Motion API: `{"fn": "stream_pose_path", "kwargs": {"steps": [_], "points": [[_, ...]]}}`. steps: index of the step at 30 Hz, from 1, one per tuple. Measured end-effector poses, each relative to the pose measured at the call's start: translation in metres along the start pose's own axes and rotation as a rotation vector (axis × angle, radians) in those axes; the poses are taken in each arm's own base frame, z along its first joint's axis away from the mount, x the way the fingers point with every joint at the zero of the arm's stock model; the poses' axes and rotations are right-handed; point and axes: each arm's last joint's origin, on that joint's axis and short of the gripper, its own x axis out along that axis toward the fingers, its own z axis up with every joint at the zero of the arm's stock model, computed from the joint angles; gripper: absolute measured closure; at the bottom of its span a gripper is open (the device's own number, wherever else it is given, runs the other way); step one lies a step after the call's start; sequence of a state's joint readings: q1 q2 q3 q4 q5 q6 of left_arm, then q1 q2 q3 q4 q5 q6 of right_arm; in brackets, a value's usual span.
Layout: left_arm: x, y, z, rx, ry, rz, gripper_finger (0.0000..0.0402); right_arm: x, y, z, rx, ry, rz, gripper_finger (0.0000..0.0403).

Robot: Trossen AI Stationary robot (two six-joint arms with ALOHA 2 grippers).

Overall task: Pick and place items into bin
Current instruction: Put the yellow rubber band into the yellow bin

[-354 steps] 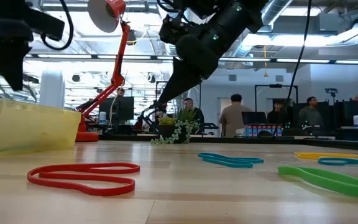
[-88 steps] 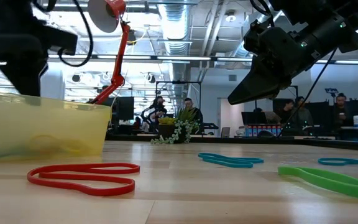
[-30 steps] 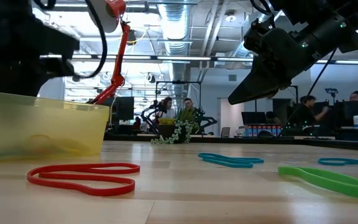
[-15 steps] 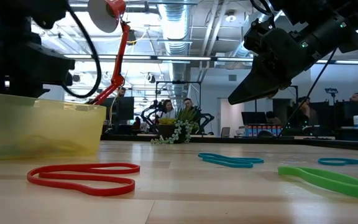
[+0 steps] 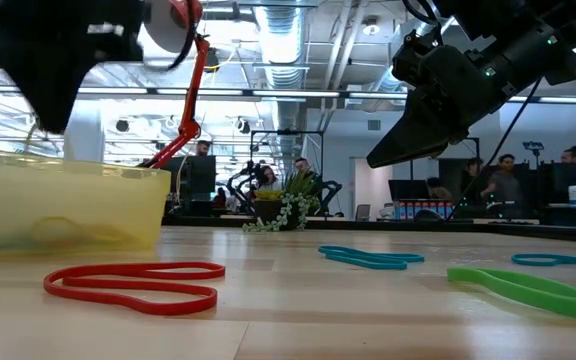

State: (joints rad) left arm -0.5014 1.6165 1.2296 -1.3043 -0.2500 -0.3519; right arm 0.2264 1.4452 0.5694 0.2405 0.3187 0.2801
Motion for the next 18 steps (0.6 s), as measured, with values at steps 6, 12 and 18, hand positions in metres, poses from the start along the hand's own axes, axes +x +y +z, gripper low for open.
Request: {"fn": "stream_pose_path", "kwargs": {"steps": [6,12,18], "points": [[-0.034,0.009,0.005,-0.024,-0.05,0.038,0.0401,0.0,0.0,0.0,0.0,0.0,0.0,0.033],[-0.041,0.009,0.007,-0.108,-0.065,-0.009,0.0401,0.0,0.0,0.0,0.0,0.0,0.0,0.033],[-0.043,0.003,0.009,-0.2,-0.101,-0.043,0.0401,0.0,0.0,0.0,0.0,0.001,0.001,0.033]]}}
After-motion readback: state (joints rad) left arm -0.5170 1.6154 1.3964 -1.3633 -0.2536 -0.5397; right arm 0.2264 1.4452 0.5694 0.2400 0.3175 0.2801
